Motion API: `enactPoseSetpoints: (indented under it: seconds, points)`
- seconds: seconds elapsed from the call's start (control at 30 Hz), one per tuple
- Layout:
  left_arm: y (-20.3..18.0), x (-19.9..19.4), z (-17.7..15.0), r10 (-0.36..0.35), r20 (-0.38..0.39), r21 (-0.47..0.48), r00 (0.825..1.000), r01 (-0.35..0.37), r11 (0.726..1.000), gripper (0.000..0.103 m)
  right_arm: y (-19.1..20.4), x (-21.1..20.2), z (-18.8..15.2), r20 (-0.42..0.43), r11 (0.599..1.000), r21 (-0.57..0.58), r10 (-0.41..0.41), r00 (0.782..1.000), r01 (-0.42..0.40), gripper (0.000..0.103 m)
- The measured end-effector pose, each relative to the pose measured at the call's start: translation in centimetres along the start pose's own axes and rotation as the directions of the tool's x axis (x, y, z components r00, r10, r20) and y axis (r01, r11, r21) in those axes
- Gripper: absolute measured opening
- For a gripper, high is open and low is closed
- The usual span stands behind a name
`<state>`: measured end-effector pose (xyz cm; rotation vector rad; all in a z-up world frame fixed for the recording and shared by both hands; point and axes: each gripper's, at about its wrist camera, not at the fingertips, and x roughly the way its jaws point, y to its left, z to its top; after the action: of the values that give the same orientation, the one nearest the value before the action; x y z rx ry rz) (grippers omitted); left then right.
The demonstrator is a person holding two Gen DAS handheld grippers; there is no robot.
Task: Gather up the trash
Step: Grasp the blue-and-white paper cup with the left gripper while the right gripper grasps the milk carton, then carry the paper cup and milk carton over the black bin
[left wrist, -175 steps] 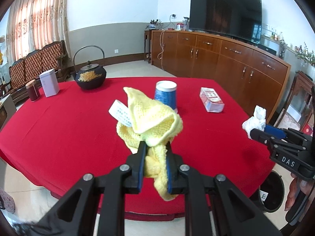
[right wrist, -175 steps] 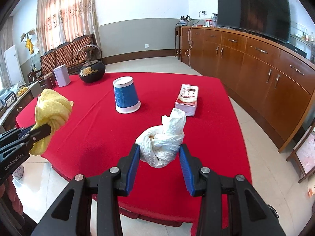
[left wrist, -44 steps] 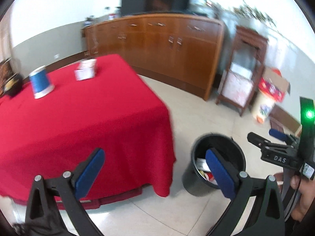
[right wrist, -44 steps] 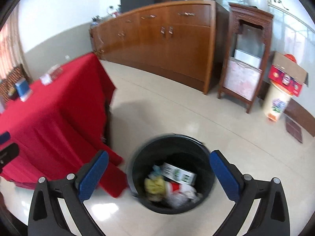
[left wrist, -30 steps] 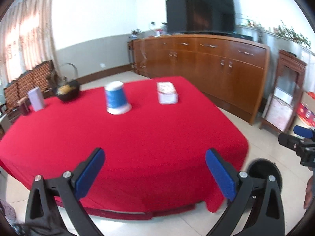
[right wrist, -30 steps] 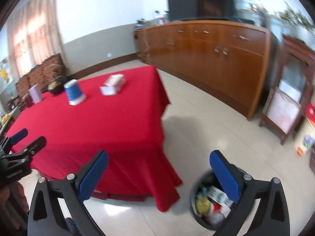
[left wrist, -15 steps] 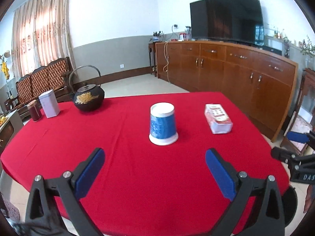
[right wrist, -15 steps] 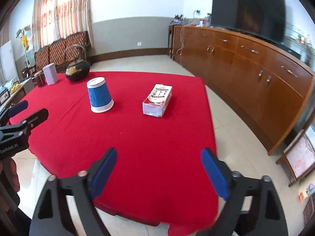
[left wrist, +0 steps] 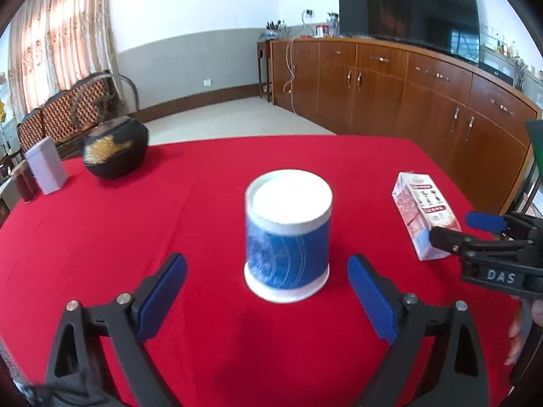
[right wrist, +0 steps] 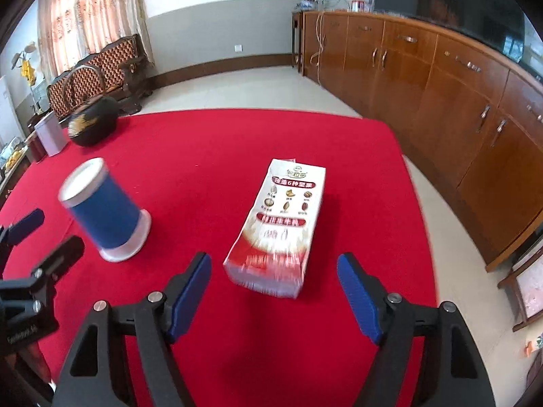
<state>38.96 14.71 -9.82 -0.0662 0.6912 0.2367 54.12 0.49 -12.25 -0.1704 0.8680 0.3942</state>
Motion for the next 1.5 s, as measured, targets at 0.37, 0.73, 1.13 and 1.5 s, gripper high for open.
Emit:
enactPoseSetpoints:
  seconds: [0.37,0.73,1.13,1.5]
  points:
    - [-1.0,3.4,1.0,-0.042,-0.088,-0.022,0.995,0.04,0.999,0.064,-0.2,2.6,0.7,-0.032,0.999,0.011,0.032,0.999,-0.032,0.053]
    - [-2.1,-4.1,-1.1,-0.088,-0.003,-0.008,0.996,0.088,0.996,0.06,-2.2,-5.4,-3.0,0.067,1.0,-0.001,0.017,0.998,-0.017,0.053]
    - [-6.6,-11.9,-3.7,-0.144,0.036,0.048,0.989,0.142,0.989,0.06,-4.4,-14.5,-9.9,0.101,0.998,0.02,-0.058,0.993,0.057,0.053]
    - [-7.4,-15.2,-4.5,-0.178,0.043,0.064,0.983,0.175,0.982,0.06,-5.9,-20.6,-14.0,0.13,0.996,0.064,-0.073,0.989,0.065,0.053]
